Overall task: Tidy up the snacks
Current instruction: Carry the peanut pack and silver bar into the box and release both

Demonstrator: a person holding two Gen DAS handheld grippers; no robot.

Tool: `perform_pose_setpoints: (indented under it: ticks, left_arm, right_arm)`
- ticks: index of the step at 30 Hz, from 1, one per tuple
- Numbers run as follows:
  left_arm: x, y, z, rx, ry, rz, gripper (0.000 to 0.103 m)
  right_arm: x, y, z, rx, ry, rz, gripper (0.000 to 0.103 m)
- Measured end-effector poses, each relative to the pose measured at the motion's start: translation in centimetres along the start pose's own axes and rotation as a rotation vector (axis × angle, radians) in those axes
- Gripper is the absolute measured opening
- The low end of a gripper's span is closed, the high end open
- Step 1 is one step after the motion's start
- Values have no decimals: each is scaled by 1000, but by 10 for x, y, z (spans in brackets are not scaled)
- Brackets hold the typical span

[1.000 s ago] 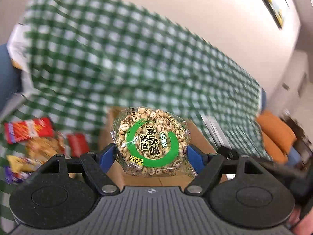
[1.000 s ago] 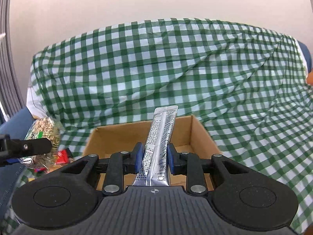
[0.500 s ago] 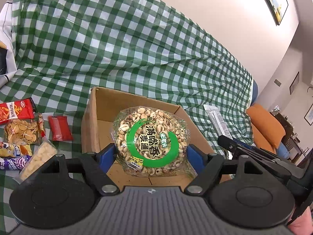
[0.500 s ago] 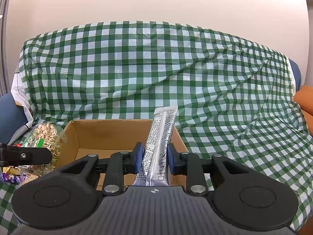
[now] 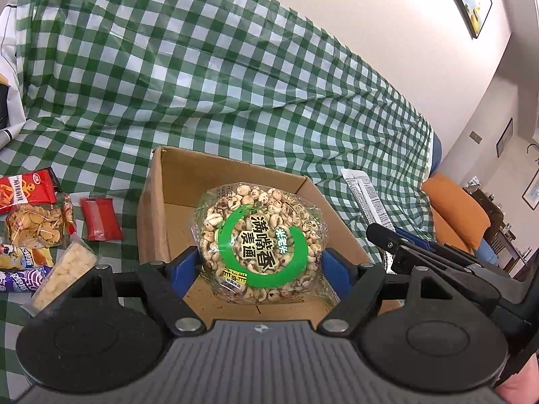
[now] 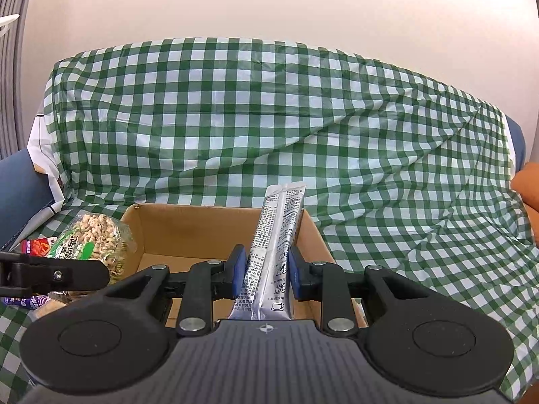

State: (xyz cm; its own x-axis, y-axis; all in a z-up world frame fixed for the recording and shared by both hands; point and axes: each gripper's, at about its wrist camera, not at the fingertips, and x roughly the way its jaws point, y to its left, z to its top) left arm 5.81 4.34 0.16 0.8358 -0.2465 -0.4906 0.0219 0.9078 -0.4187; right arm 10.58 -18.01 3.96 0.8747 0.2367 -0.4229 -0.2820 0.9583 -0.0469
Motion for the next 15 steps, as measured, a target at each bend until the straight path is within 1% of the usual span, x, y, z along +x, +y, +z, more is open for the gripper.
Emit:
perform_pose_setpoints:
  ticks: [5, 8, 15]
  left_arm:
    - [2, -1, -2, 9, -1, -5, 82]
    - [0, -1, -2, 12, -15, 5, 82]
    - [-1, 0, -3, 7, -15, -8, 82]
  right_arm:
    - [-1, -3, 0, 9, 1, -6, 28]
    - [-1, -1, 0, 11, -2, -9, 28]
    - [-1, 1, 0, 7, -1, -9, 29]
